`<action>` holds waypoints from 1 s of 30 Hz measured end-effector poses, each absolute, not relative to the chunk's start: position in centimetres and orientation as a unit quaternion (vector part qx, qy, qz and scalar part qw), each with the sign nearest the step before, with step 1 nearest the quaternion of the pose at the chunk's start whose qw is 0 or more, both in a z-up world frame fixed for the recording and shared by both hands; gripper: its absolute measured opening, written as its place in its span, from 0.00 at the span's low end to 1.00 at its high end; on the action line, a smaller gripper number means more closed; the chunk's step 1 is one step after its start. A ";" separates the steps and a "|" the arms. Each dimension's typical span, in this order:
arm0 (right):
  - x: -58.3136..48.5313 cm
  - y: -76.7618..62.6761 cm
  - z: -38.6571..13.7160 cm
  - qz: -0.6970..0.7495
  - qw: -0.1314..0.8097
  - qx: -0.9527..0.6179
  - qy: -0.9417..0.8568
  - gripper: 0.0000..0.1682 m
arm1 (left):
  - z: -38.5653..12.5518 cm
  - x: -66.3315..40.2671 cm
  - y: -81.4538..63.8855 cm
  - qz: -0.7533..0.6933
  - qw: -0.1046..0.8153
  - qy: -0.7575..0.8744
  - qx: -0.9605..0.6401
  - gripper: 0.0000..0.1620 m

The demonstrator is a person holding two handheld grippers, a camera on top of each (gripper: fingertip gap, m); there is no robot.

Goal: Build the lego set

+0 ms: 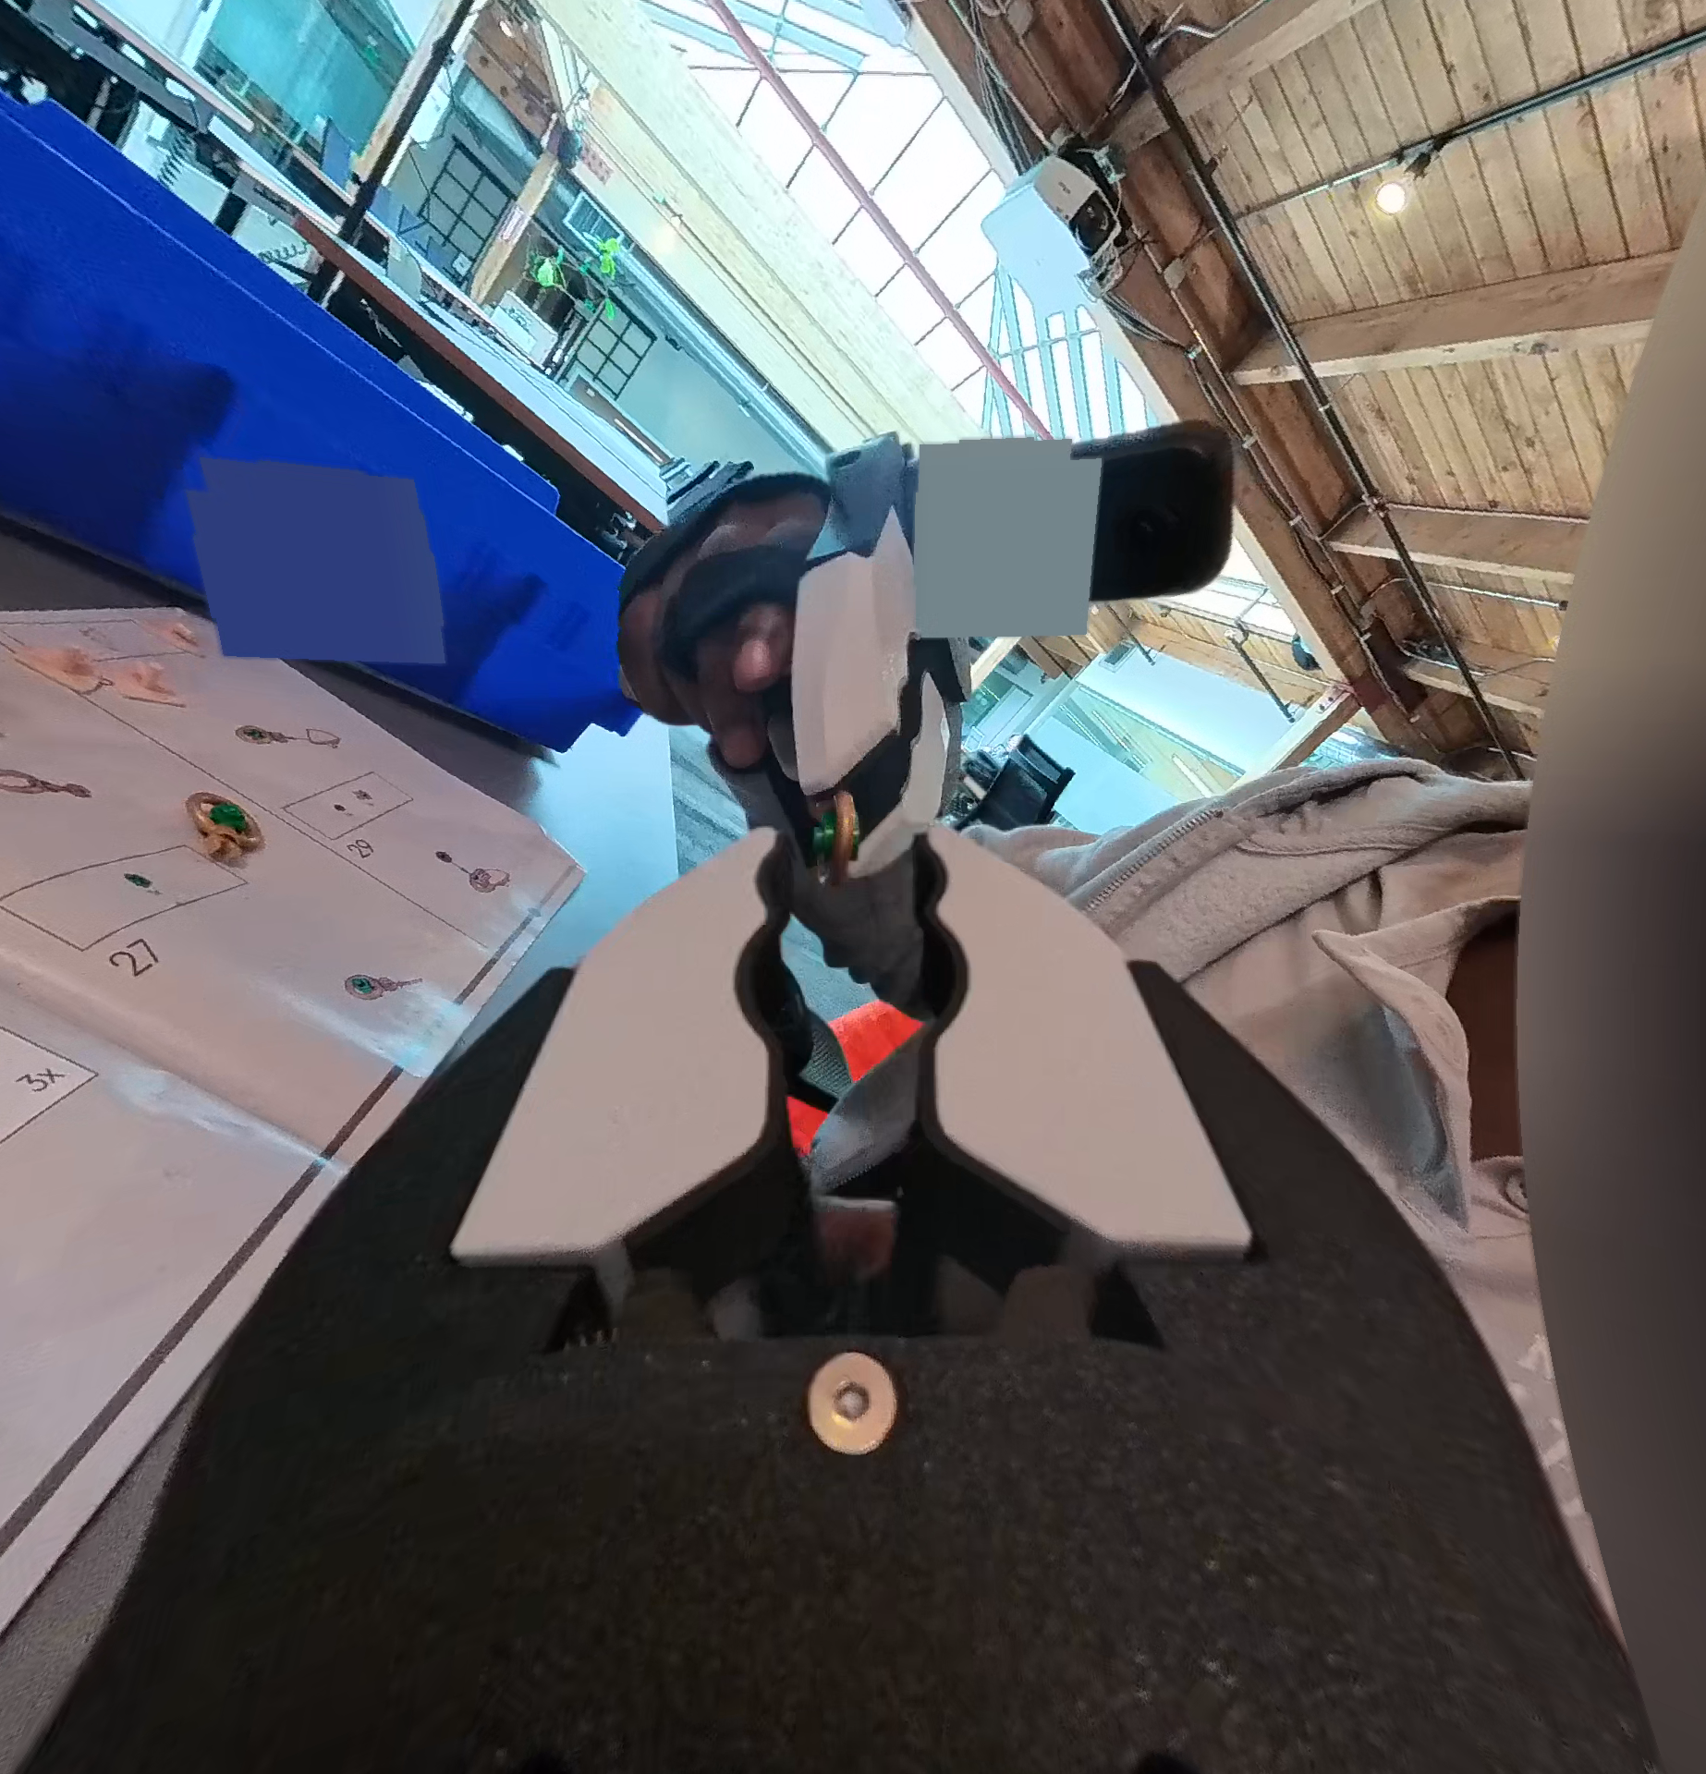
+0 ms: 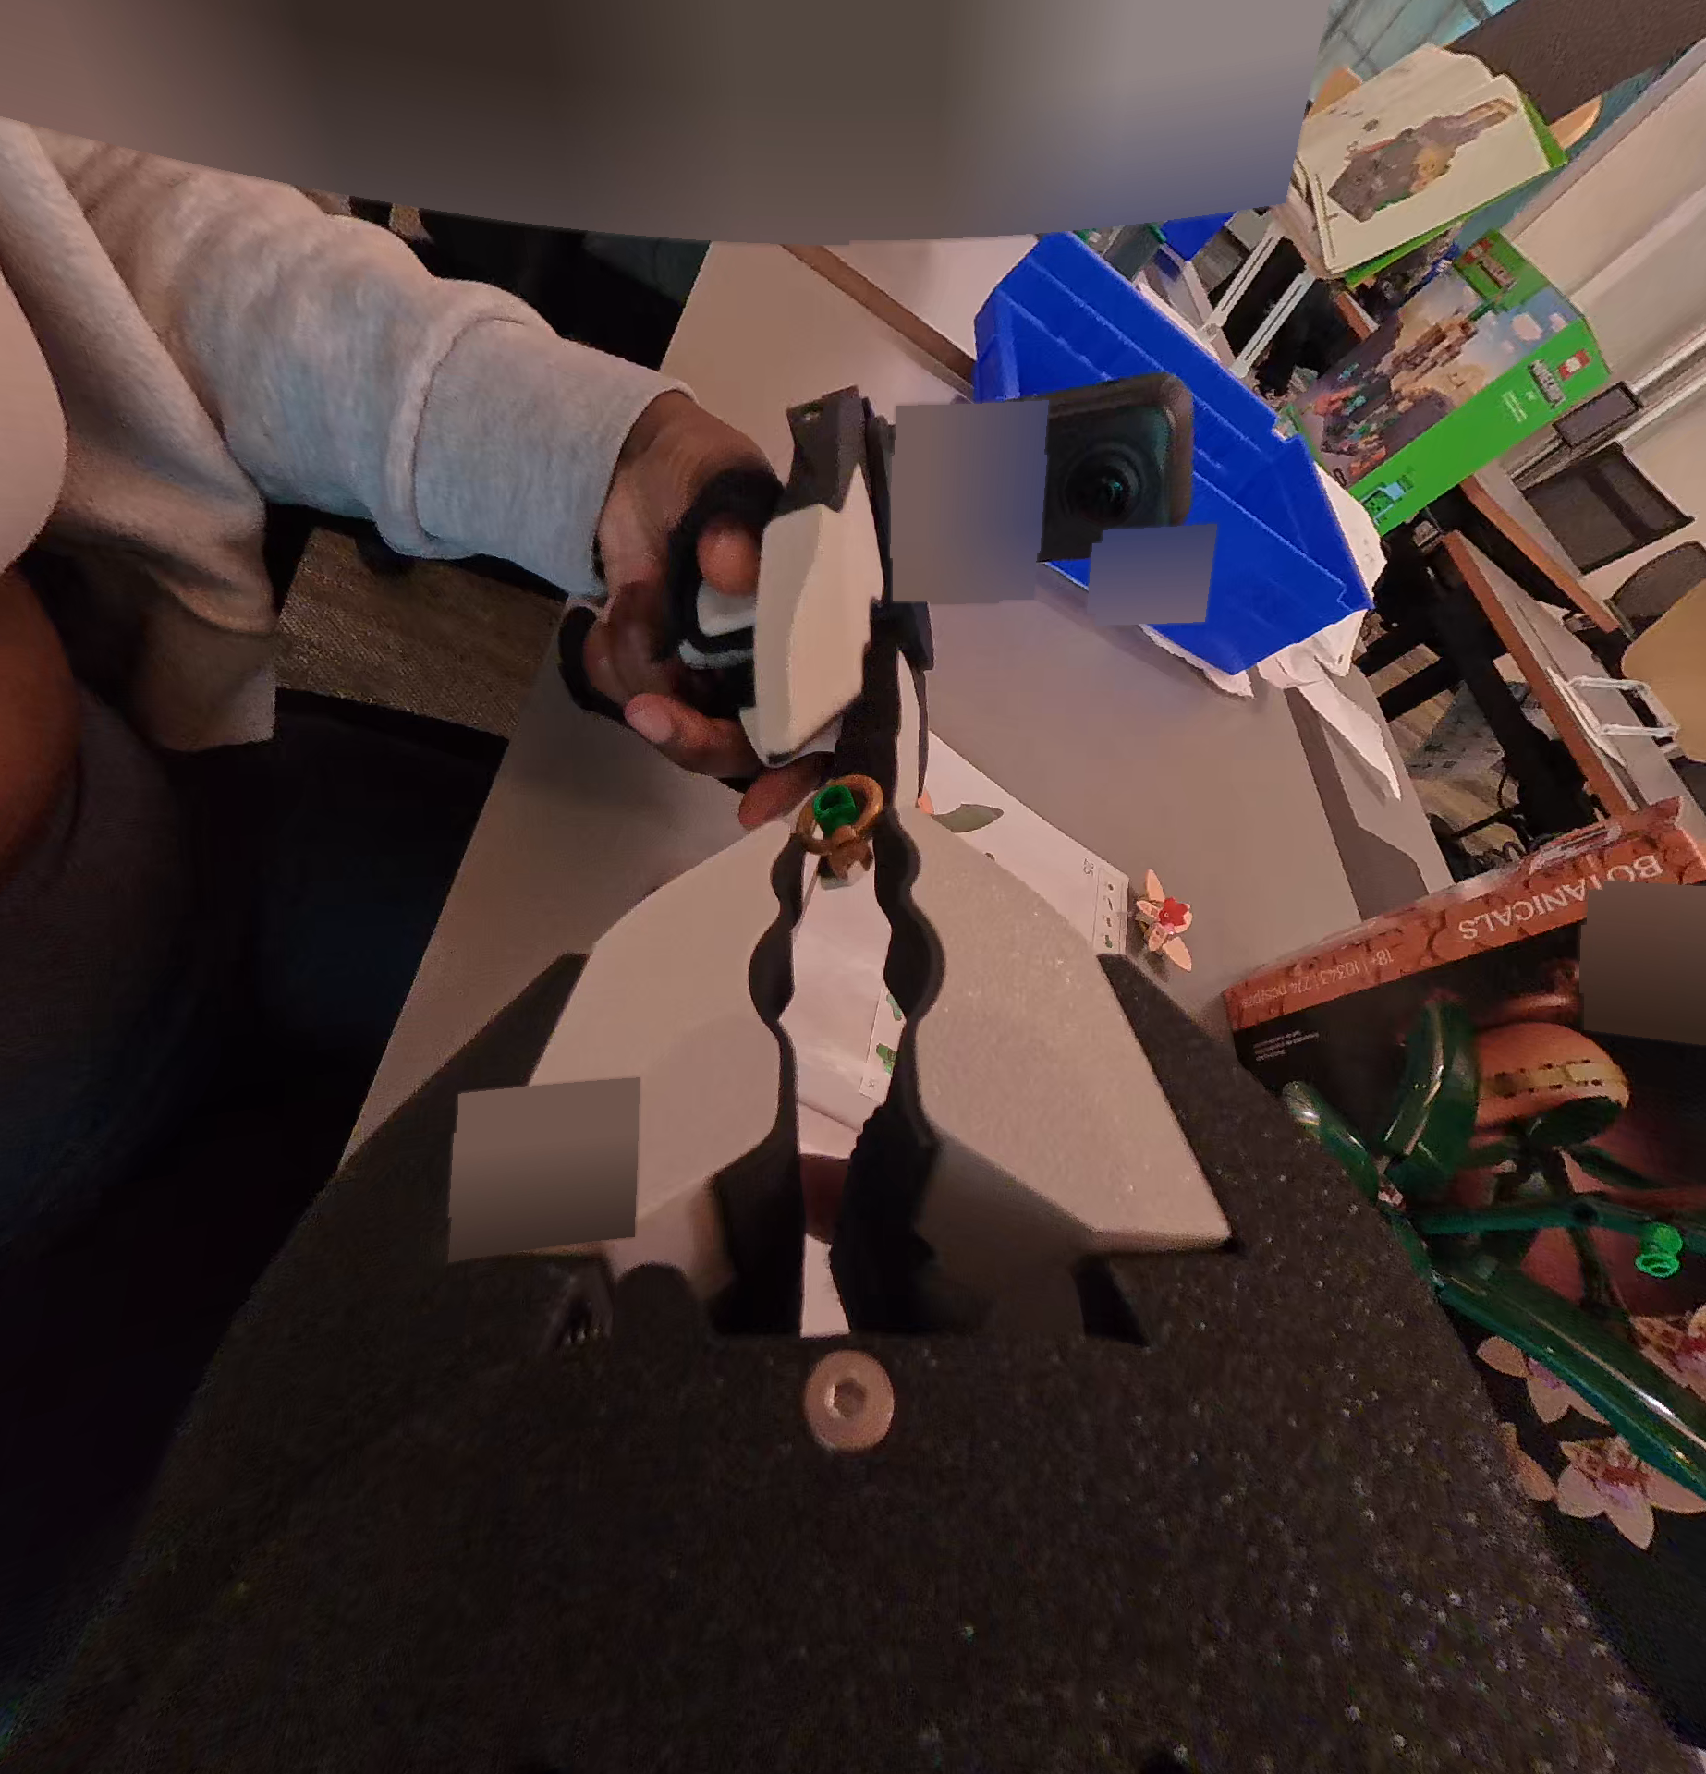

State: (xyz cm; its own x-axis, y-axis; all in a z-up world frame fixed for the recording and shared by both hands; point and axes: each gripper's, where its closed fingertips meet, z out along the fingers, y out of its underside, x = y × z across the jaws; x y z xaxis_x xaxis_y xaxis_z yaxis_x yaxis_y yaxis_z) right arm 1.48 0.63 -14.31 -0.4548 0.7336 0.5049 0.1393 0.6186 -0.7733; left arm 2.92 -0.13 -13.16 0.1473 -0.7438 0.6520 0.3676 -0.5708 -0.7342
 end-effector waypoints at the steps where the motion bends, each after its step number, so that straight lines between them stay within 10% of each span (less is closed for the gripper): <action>1: 1.6 0.7 -14.3 0.340 0.442 -0.280 -0.781 0.09 | -13.2 2.9 -0.2 -0.633 0.435 0.156 -0.621 0.17; 13: 2.6 1.4 -15.5 0.337 0.434 -0.330 -0.768 0.19 | -13.5 2.4 0.2 -0.596 0.464 0.153 -0.637 0.04; 19: 5.7 2.6 -23.3 0.287 0.280 -0.552 -0.730 0.06 | -14.8 -0.2 1.4 -0.537 0.489 0.109 -0.678 0.04; 30: 5.2 1.4 -26.9 0.265 0.305 -0.674 -0.618 0.06 | -15.7 -0.1 1.7 -0.536 0.481 0.105 -0.685 0.04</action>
